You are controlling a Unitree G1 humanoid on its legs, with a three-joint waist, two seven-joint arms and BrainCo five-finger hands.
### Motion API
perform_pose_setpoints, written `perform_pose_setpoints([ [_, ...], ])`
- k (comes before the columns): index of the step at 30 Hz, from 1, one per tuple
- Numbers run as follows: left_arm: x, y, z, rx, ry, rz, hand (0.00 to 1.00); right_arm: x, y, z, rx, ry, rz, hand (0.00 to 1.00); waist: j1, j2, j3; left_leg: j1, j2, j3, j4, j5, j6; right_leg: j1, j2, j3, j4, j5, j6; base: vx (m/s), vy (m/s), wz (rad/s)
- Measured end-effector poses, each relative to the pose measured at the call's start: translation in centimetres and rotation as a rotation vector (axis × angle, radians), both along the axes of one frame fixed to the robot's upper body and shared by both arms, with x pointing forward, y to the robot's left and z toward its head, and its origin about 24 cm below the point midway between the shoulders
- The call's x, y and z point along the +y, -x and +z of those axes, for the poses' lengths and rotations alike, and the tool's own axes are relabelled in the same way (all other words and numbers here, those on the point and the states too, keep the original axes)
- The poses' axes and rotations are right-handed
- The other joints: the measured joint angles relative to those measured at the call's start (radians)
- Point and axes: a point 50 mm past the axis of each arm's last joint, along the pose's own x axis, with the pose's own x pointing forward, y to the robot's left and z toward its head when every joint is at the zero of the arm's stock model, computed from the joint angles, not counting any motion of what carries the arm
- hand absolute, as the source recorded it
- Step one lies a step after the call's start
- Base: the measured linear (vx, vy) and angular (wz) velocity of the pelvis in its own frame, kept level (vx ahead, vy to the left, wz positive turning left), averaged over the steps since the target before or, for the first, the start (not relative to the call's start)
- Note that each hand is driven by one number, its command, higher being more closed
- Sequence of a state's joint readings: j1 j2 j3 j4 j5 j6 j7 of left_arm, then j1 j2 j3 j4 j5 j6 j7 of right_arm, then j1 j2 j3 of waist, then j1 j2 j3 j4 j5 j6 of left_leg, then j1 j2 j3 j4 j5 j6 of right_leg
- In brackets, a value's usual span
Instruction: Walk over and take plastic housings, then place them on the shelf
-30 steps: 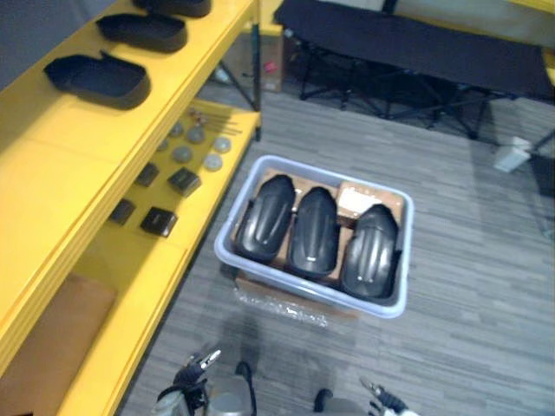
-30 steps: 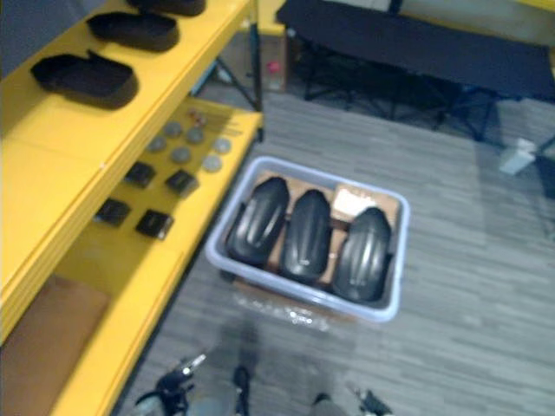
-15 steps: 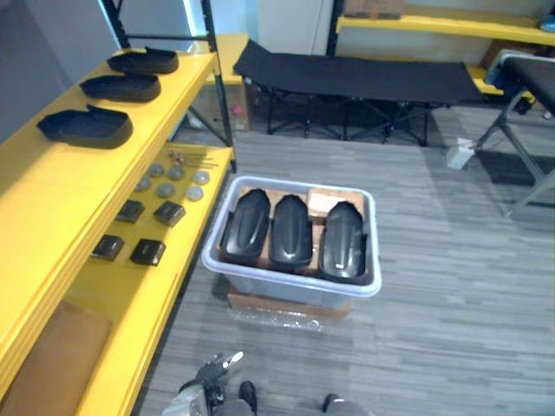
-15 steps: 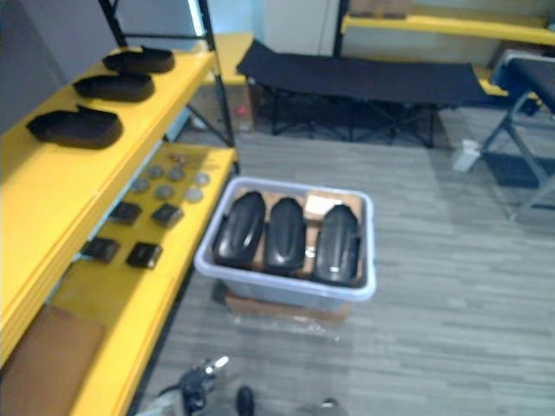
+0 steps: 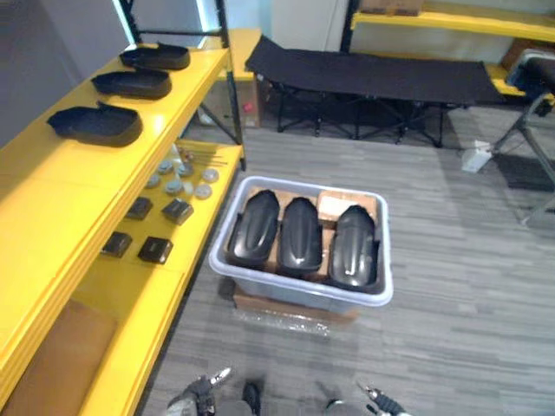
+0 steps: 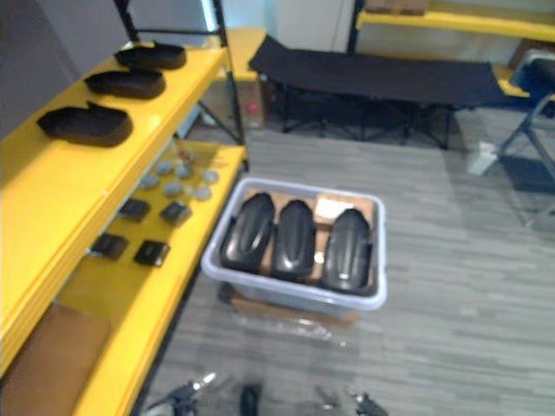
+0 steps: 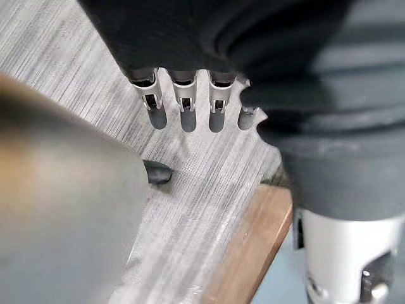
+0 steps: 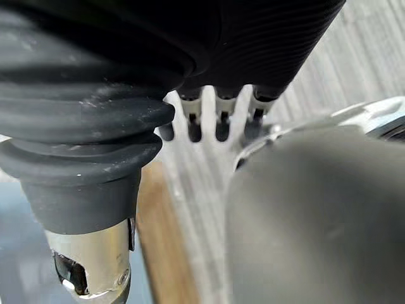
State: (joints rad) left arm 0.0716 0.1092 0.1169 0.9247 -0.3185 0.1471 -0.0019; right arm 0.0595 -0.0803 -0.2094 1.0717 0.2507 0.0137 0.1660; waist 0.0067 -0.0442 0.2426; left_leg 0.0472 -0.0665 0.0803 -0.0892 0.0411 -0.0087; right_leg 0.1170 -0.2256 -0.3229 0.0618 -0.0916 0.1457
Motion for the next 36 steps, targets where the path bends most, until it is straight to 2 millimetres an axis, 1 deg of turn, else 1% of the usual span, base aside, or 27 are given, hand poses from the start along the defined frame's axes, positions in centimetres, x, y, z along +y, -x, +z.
perform_pose_setpoints([
  [2,0.2,-0.2,0.4,-0.055,0.009,0.015,0.00,0.9,-2.4,1.0,-0.126,0.022,0.166,0.00,0.018,-0.010,0.017,-0.039,-0.018,-0.026,0.001,0.012,0.010,-0.029,-0.013,-0.018,0.019,-0.002,0.007,0.02,0.074,0.41],
  [3,0.3,-0.7,0.7,-0.093,0.008,0.013,0.00,2.2,-5.2,2.4,-0.262,0.038,0.322,0.00,0.029,-0.014,0.026,-0.073,-0.027,-0.048,0.001,0.022,0.017,-0.050,-0.020,-0.034,0.034,0.002,0.011,0.07,0.070,0.55],
  [4,0.2,-1.2,0.9,-0.123,0.014,0.016,0.00,4.1,-8.9,4.9,-0.447,0.056,0.499,0.00,0.046,-0.015,0.038,-0.105,-0.030,-0.064,0.006,0.038,0.031,-0.074,-0.027,-0.049,0.041,0.014,0.021,0.07,0.059,0.60],
  [5,0.2,-1.4,1.1,-0.137,0.020,0.018,0.00,5.2,-10.8,6.5,-0.553,0.068,0.598,0.00,0.049,-0.013,0.046,-0.118,-0.034,-0.075,0.006,0.046,0.035,-0.078,-0.031,-0.064,0.045,0.018,0.022,0.06,0.034,0.61],
  [7,0.2,-2.4,1.5,-0.188,0.053,0.037,0.00,10.3,-17.3,14.6,-0.977,0.106,0.933,0.00,0.090,-0.014,0.088,-0.131,-0.044,-0.101,0.007,0.054,0.041,-0.081,-0.039,-0.076,0.054,0.023,0.020,0.04,0.022,0.44],
  [8,0.4,-2.6,1.6,-0.204,0.048,0.027,0.00,11.8,-19.1,17.7,-1.104,0.115,1.009,0.00,0.106,-0.016,0.095,-0.131,-0.044,-0.104,0.007,0.054,0.041,-0.081,-0.039,-0.074,0.057,0.026,0.015,0.07,0.017,0.20],
  [9,0.6,-2.7,1.7,-0.212,0.044,0.013,0.00,13.3,-20.4,21.0,-1.226,0.110,1.062,0.00,0.121,-0.017,0.102,-0.131,-0.043,-0.107,0.010,0.054,0.041,-0.081,-0.038,-0.071,0.064,0.029,0.009,0.08,0.008,0.23],
  [10,1.0,-2.8,1.8,-0.215,0.023,-0.025,0.00,15.0,-21.3,25.0,-1.377,0.093,1.103,0.00,0.131,-0.022,0.112,-0.139,-0.041,-0.104,0.039,0.044,0.033,-0.077,-0.037,-0.060,0.074,0.035,-0.001,0.07,0.007,0.22],
  [11,1.1,-2.8,1.9,-0.215,0.012,-0.040,0.00,15.5,-21.6,26.7,-1.438,0.076,1.103,0.00,0.135,-0.022,0.117,-0.141,-0.038,-0.098,0.060,0.033,0.033,-0.071,-0.035,-0.055,0.081,0.040,-0.009,0.06,0.014,0.22],
  [12,1.3,-2.3,1.7,-0.197,0.002,-0.055,0.00,16.1,-22.1,29.6,-1.539,0.061,1.080,0.00,0.143,-0.025,0.130,-0.139,-0.031,-0.094,0.105,0.010,0.034,-0.056,-0.028,-0.047,0.098,0.049,-0.024,0.04,0.016,0.12],
  [13,1.5,-1.9,1.6,-0.188,-0.002,-0.057,0.00,16.0,-22.2,30.7,-1.577,0.059,1.061,0.00,0.145,-0.026,0.131,-0.138,-0.026,-0.092,0.126,-0.005,0.033,-0.051,-0.024,-0.042,0.106,0.052,-0.030,0.05,0.021,0.09],
  [14,1.6,-1.2,1.4,-0.171,-0.005,-0.053,0.00,15.3,-22.5,32.7,-1.650,0.050,0.992,0.00,0.147,-0.027,0.131,-0.139,-0.012,-0.088,0.175,-0.040,0.034,-0.043,-0.009,-0.019,0.122,0.062,-0.049,0.00,0.000,0.00],
  [16,1.7,-0.8,1.3,-0.161,-0.007,-0.052,0.00,13.9,-22.7,34.6,-1.724,0.068,0.878,0.00,0.148,-0.029,0.130,-0.141,0.001,-0.077,0.207,-0.064,0.032,-0.044,0.000,0.002,0.129,0.066,-0.055,0.01,0.010,-0.15],
  [17,1.9,-0.7,1.3,-0.159,-0.010,-0.055,0.00,12.4,-22.8,35.8,-1.773,0.088,0.768,0.00,0.146,-0.032,0.128,-0.141,0.003,-0.069,0.212,-0.066,0.032,-0.044,0.002,0.012,0.131,0.067,-0.058,0.00,-0.015,-0.30],
  [19,1.9,-0.7,1.4,-0.165,-0.023,-0.076,0.00,7.9,-23.2,38.0,-1.838,0.208,0.486,0.00,0.138,-0.030,0.129,-0.142,0.004,-0.045,0.213,-0.066,0.031,-0.045,0.001,0.030,0.118,0.065,-0.061,-0.03,-0.024,-0.33],
  [20,1.9,-0.7,1.4,-0.167,-0.024,-0.078,0.00,6.5,-23.2,38.3,-1.835,0.249,0.407,0.00,0.137,-0.030,0.129,-0.140,0.005,-0.041,0.214,-0.066,0.031,-0.045,0.001,0.031,0.115,0.064,-0.063,-0.05,-0.025,-0.26],
  [21,1.9,-0.6,1.3,-0.168,-0.023,-0.079,0.00,3.7,-23.1,38.6,-1.822,0.339,0.245,0.00,0.126,-0.030,0.129,-0.138,0.006,-0.040,0.214,-0.066,0.031,-0.045,0.002,0.038,0.113,0.061,-0.067,-0.05,-0.025,-0.18],
  [23,1.9,-0.3,1.2,-0.159,-0.022,-0.076,0.00,0.5,-22.8,38.5,-1.784,0.433,0.064,0.00,0.104,-0.029,0.130,-0.137,0.008,-0.036,0.215,-0.067,0.031,-0.045,0.005,0.059,0.111,0.058,-0.072,-0.07,-0.018,-0.12],
  [24,2.0,0.1,1.1,-0.154,-0.024,-0.072,0.00,-1.8,-22.4,38.0,-1.733,0.516,-0.064,0.00,0.088,-0.028,0.130,-0.137,0.010,-0.030,0.215,-0.067,0.031,-0.046,0.007,0.073,0.106,0.053,-0.079,-0.08,-0.007,-0.23],
  [25,2.0,0.3,1.1,-0.156,-0.024,-0.067,0.00,-4.1,-21.8,37.1,-1.657,0.615,-0.187,0.00,0.083,-0.024,0.132,-0.138,0.013,-0.017,0.219,-0.067,0.031,-0.049,0.009,0.089,0.097,0.053,-0.078,-0.10,-0.012,-0.27],
  [26,2.0,0.3,1.1,-0.160,-0.025,-0.064,0.00,-5.1,-21.4,36.6,-1.621,0.653,-0.247,0.00,0.081,-0.022,0.133,-0.139,0.014,-0.014,0.221,-0.068,0.030,-0.050,0.011,0.093,0.092,0.051,-0.078,-0.10,-0.013,-0.27],
  [28,2.0,0.4,1.1,-0.180,-0.017,-0.033,0.00,-8.3,-20.5,35.0,-1.485,0.744,-0.461,0.00,0.050,-0.008,0.141,-0.174,0.019,-0.007,0.239,-0.070,0.028,-0.074,0.016,0.114,0.081,0.034,-0.084,-0.13,-0.025,-0.14],
  [29,2.0,0.4,1.1,-0.185,-0.013,-0.026,0.00,-9.0,-20.4,34.7,-1.453,0.765,-0.496,0.00,0.044,-0.004,0.143,-0.189,0.022,-0.002,0.244,-0.071,0.025,-0.086,0.018,0.119,0.080,0.026,-0.087,-0.16,-0.038,-0.16],
  [31,1.6,0.0,1.2,-0.213,0.010,0.012,0.00,-11.1,-20.3,33.8,-1.348,0.817,-0.556,0.00,0.036,0.019,0.158,-0.230,0.027,0.011,0.271,-0.071,0.024,-0.114,0.019,0.137,0.069,0.012,-0.054,-0.16,-0.057,-0.17],
  [32,0.9,-0.4,1.2,-0.234,0.040,0.041,0.00,-12.8,-20.1,33.0,-1.264,0.857,-0.580,0.00,0.033,0.053,0.180,-0.249,0.038,0.010,0.277,-0.061,0.019,-0.131,0.031,0.138,0.070,0.015,-0.044,-0.12,-0.050,-0.08],
  [35,0.3,-0.6,1.2,-0.238,0.063,0.042,0.00,-14.8,-20.4,31.5,-1.109,0.859,-0.625,0.00,0.033,0.083,0.190,-0.311,0.058,-0.004,0.272,-0.033,0.010,-0.198,0.053,0.137,0.084,0.027,-0.041,-0.13,-0.076,0.02],
  [36,0.3,-0.6,1.2,-0.238,0.062,0.043,0.00,-15.1,-20.6,31.4,-1.088,0.856,-0.635,0.00,0.033,0.084,0.191,-0.325,0.062,-0.010,0.273,-0.026,0.007,-0.212,0.056,0.135,0.085,0.030,-0.041,-0.06,-0.073,0.10],
])
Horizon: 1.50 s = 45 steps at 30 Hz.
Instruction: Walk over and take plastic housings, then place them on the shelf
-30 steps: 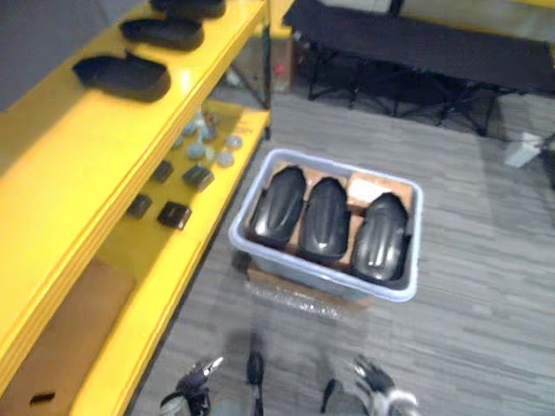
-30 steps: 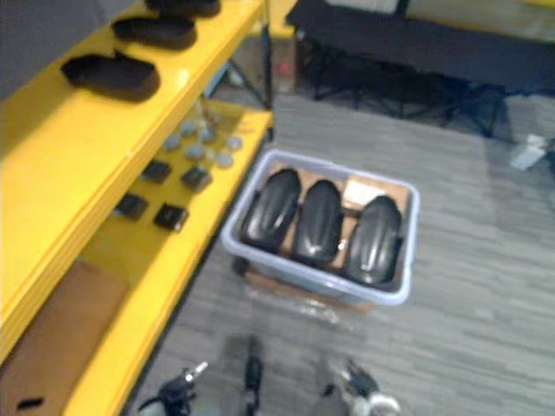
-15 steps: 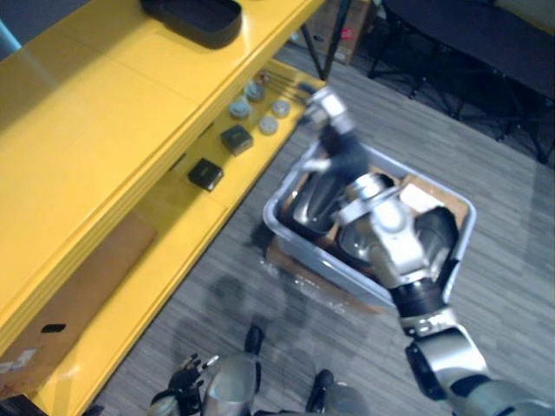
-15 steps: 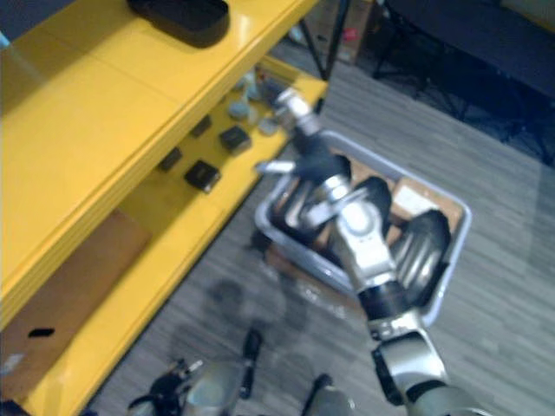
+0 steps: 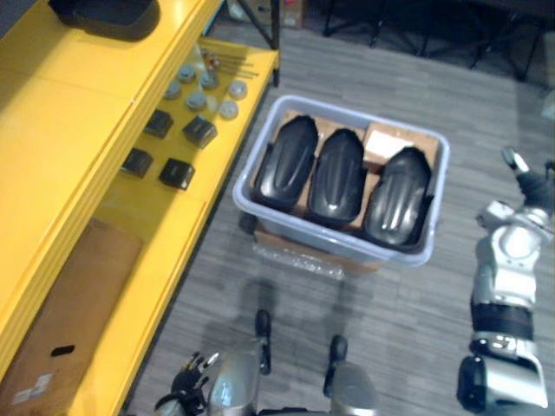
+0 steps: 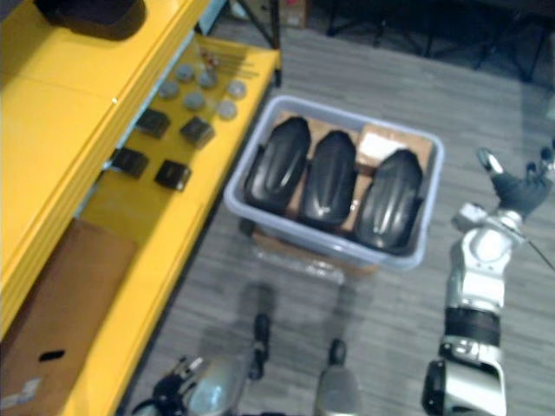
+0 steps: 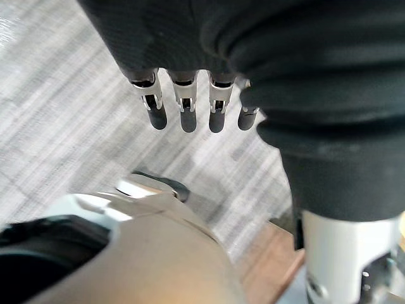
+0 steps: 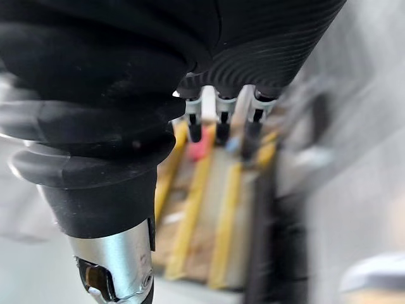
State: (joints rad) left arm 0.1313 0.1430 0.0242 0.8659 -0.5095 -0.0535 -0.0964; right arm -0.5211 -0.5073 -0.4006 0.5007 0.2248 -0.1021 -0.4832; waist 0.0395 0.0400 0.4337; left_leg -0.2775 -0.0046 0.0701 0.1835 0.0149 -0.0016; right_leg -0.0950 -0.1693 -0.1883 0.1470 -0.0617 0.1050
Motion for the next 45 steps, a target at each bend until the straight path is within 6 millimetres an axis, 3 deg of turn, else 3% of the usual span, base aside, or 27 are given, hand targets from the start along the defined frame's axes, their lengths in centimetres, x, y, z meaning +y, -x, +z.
perform_pose_setpoints([
  [3,-0.1,-0.5,0.1,-0.008,0.012,0.017,0.00,-0.9,-1.1,1.2,0.022,-0.048,-0.037,0.00,0.012,0.004,0.010,-0.043,0.013,-0.010,-0.001,0.019,0.000,-0.046,0.014,-0.002,0.009,0.013,0.001,-0.02,-0.049,0.05],
  [7,-1.0,-2.1,0.4,-0.046,0.059,0.032,0.00,-2.2,-1.7,4.5,0.004,-0.058,-0.082,0.00,0.036,0.046,0.036,-0.075,0.009,-0.016,0.001,0.024,0.003,-0.089,0.009,-0.004,0.045,0.006,-0.003,0.01,-0.004,0.04],
  [12,-2.1,-3.6,0.8,-0.088,0.107,0.044,0.00,-2.3,-2.1,4.5,0.042,-0.100,-0.081,0.00,0.046,0.077,0.059,-0.104,-0.004,-0.025,0.002,0.031,0.004,-0.150,-0.013,-0.007,0.129,-0.034,-0.002,0.02,0.004,0.08],
  [20,-3.8,-6.0,2.0,-0.184,0.183,0.043,0.00,-1.7,-2.8,3.4,0.170,-0.124,-0.003,0.00,0.055,0.077,0.060,-0.153,-0.010,-0.031,0.036,0.029,-0.002,-0.234,-0.041,-0.014,0.258,-0.104,-0.009,0.02,-0.011,0.06],
  [36,-3.7,-6.9,2.9,-0.247,0.206,0.079,0.00,0.4,-4.0,1.0,0.395,-0.077,0.124,0.00,0.052,0.063,0.068,-0.238,-0.005,-0.028,0.134,-0.001,-0.007,-0.331,-0.061,-0.008,0.393,-0.156,-0.019,0.00,0.000,0.00],
  [45,-3.8,-7.5,3.4,-0.287,0.220,0.127,0.00,1.1,-4.6,2.3,0.475,0.023,0.082,0.00,0.053,0.051,0.074,-0.305,-0.008,-0.009,0.168,-0.009,0.002,-0.408,-0.082,-0.005,0.448,-0.164,-0.017,0.00,0.001,0.01],
])
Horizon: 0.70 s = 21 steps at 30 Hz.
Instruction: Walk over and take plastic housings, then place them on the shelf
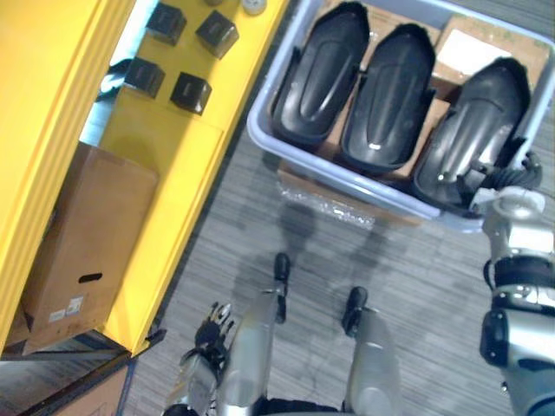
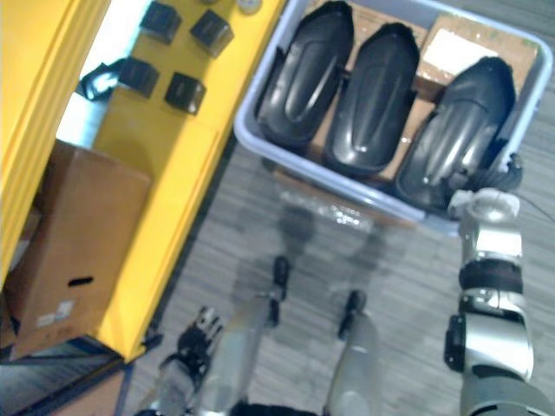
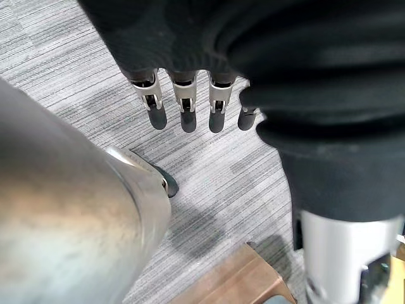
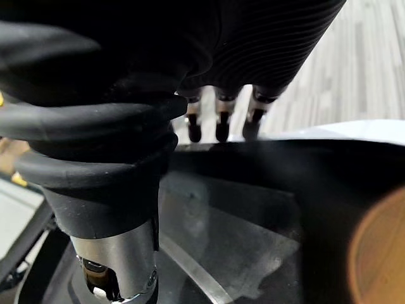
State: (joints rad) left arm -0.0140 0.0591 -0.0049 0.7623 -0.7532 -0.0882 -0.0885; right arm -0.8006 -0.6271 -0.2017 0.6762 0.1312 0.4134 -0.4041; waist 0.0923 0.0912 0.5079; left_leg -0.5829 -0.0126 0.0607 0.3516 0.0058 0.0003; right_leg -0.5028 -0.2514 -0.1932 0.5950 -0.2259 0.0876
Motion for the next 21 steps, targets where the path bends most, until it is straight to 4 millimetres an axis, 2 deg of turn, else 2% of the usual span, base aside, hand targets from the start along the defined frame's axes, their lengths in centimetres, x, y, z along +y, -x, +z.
perform_pose_setpoints([
  [1,0.0,0.0,0.0,-0.001,0.009,0.008,0.00,0.0,0.0,0.1,0.007,0.015,-0.011,0.00,0.000,0.000,0.000,-0.009,-0.002,0.000,0.009,-0.002,0.003,-0.009,-0.004,-0.001,0.008,-0.005,0.001,-0.03,0.002,0.09],
  [2,0.0,-0.1,0.1,-0.006,0.017,0.018,0.00,0.0,0.0,0.4,0.014,0.032,-0.030,1.00,-0.001,-0.004,0.002,-0.017,-0.008,0.001,0.011,-0.003,0.004,-0.022,-0.013,0.001,0.019,-0.010,0.001,-0.03,-0.001,0.11],
  [5,0.1,-0.2,0.2,-0.012,0.015,0.021,0.00,-0.2,0.0,0.8,0.027,0.040,-0.070,1.00,0.000,-0.004,0.002,-0.043,-0.008,0.001,0.028,-0.004,0.006,-0.042,-0.018,-0.003,0.036,-0.016,0.001,-0.02,-0.006,0.10],
  [7,0.0,-0.2,0.3,-0.016,0.013,0.018,0.00,-1.2,0.4,1.4,0.064,0.089,-0.125,1.00,0.002,-0.005,0.003,-0.062,-0.014,0.002,0.043,-0.006,0.008,-0.060,-0.029,-0.003,0.055,-0.022,0.002,-0.02,-0.004,0.09],
  [21,-0.2,-0.6,0.8,-0.047,-0.002,-0.012,0.00,-2.2,1.0,0.8,0.227,0.210,-0.211,1.00,0.005,-0.005,0.003,-0.085,-0.018,0.007,0.076,-0.013,0.012,-0.076,-0.041,-0.004,0.083,-0.032,0.006,0.00,-0.003,0.01],
])
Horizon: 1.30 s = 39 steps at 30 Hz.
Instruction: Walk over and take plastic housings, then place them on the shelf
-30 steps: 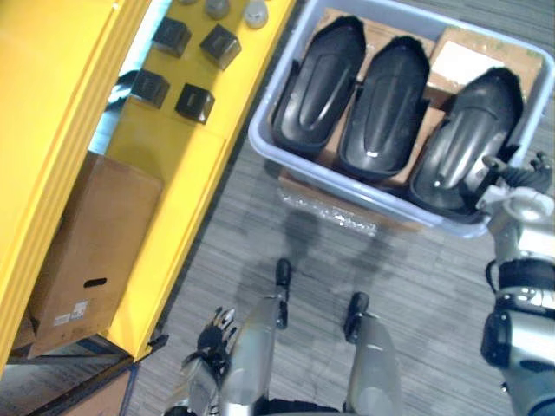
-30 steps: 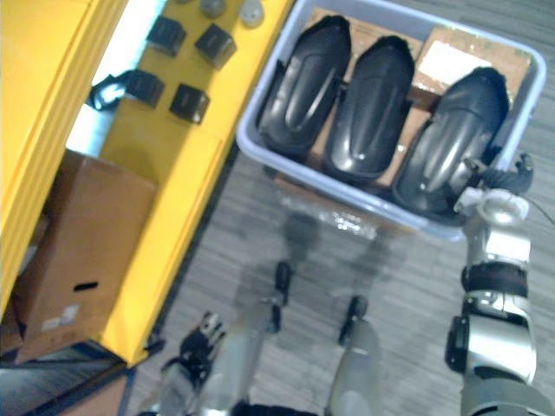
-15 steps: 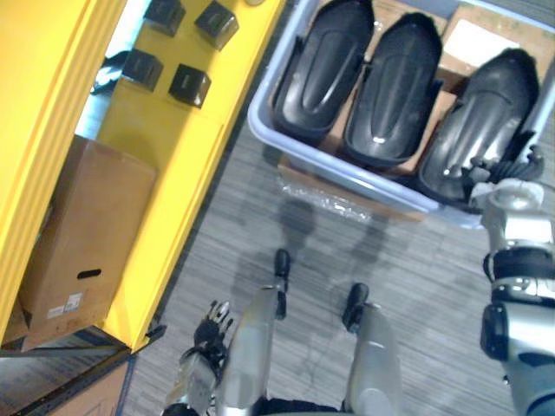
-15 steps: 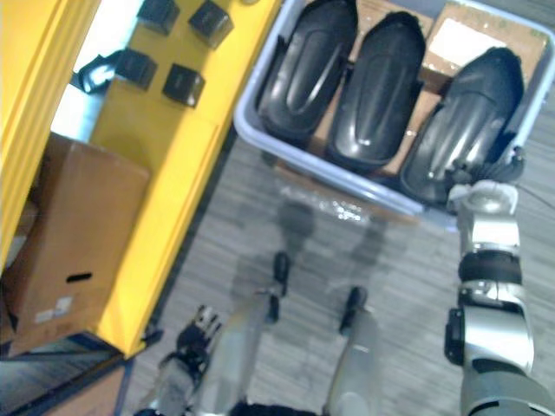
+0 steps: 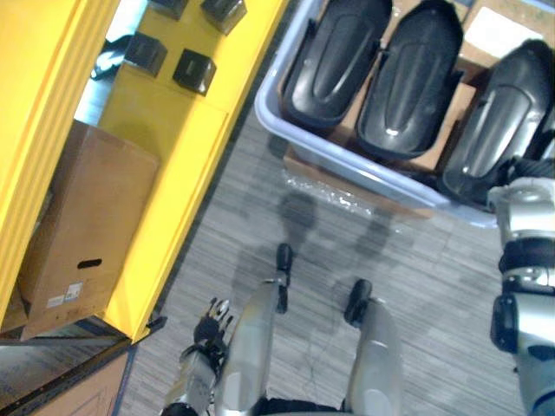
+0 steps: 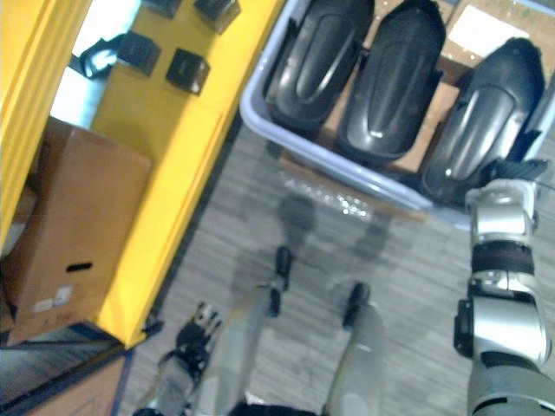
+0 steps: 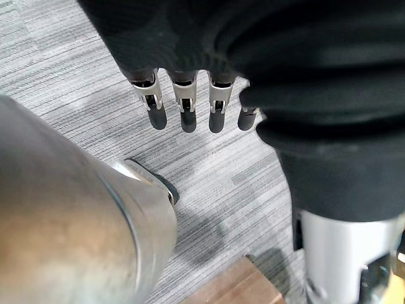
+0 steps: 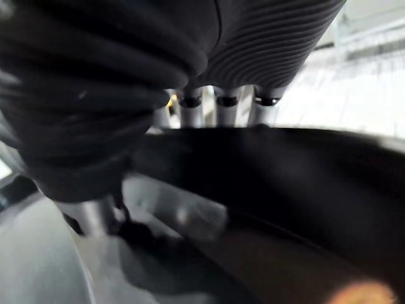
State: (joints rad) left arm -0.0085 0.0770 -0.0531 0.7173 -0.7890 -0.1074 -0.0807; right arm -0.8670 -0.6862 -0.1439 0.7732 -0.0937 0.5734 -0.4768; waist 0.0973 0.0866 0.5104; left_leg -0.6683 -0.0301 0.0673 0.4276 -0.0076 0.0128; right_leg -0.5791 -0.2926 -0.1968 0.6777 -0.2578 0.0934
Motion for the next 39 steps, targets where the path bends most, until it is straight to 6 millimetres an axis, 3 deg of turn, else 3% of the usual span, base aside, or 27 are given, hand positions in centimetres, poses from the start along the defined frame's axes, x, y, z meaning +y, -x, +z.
perform_pose_setpoints([
  [5,0.0,-0.3,0.6,-0.037,0.026,0.023,0.00,-0.1,0.0,0.2,-0.018,0.012,0.008,1.00,0.000,0.000,0.000,0.003,-0.001,0.003,0.002,0.000,0.000,0.004,-0.003,0.000,0.003,0.000,0.001,0.00,0.000,0.00],
  [9,-0.3,-0.9,1.5,-0.102,0.127,0.095,0.00,-0.5,0.1,0.8,-0.064,0.048,0.002,1.00,-0.003,0.000,0.000,0.010,0.002,0.009,0.000,0.001,0.000,0.013,-0.005,-0.004,0.004,0.000,0.001,-0.01,-0.027,0.04],
  [12,-0.3,-1.2,2.6,-0.182,0.241,0.213,0.00,-0.8,0.9,0.0,-0.087,0.100,-0.039,1.00,-0.003,0.001,0.000,0.046,0.007,0.017,-0.004,0.002,0.001,0.063,-0.007,-0.023,-0.005,-0.001,0.003,0.02,-0.043,0.11],
  [17,1.0,-1.6,4.0,-0.247,0.277,0.373,0.00,-1.2,2.2,1.0,-0.222,0.160,-0.108,1.00,-0.004,-0.001,-0.001,0.118,0.005,0.024,-0.028,0.000,0.003,0.138,-0.007,-0.029,-0.031,-0.001,0.006,0.01,-0.010,0.02],
  [22,2.7,-1.7,5.6,-0.309,0.233,0.497,0.00,-1.7,3.6,0.4,-0.296,0.201,-0.154,1.00,-0.022,-0.016,-0.007,0.239,0.022,0.052,-0.104,0.008,0.000,0.277,-0.005,-0.077,-0.108,0.000,0.011,0.03,-0.036,0.17],
  [26,3.9,-1.0,8.3,-0.360,-0.033,0.484,0.00,-1.0,4.7,-1.5,-0.318,0.238,-0.143,1.00,-0.028,-0.051,-0.026,0.373,0.019,0.040,-0.201,0.038,-0.016,0.422,0.020,-0.106,-0.223,0.023,0.022,0.12,-0.045,0.05],
  [31,4.1,-0.5,13.5,-0.540,-0.391,0.387,0.00,-0.5,6.2,-3.8,-0.283,0.330,-0.136,1.00,-0.037,-0.084,-0.137,0.463,0.021,0.020,-0.271,0.044,-0.024,0.574,0.069,-0.142,-0.409,0.079,0.032,0.16,-0.042,0.06],
  [34,3.5,-1.6,16.6,-0.675,-0.582,0.239,0.00,1.0,6.5,-2.6,-0.354,0.456,-0.078,1.00,-0.060,-0.086,-0.162,0.498,0.013,0.001,-0.271,0.044,-0.024,0.647,0.078,-0.159,-0.476,0.111,0.037,0.13,0.001,0.12],
  [39,2.6,-3.8,19.8,-0.817,-0.781,0.069,0.00,4.3,5.9,-0.6,-0.478,0.610,0.089,1.00,-0.074,-0.088,-0.203,0.550,0.022,0.005,-0.294,0.042,-0.026,0.705,0.098,-0.153,-0.541,0.150,0.033,0.03,-0.003,-0.09],
])
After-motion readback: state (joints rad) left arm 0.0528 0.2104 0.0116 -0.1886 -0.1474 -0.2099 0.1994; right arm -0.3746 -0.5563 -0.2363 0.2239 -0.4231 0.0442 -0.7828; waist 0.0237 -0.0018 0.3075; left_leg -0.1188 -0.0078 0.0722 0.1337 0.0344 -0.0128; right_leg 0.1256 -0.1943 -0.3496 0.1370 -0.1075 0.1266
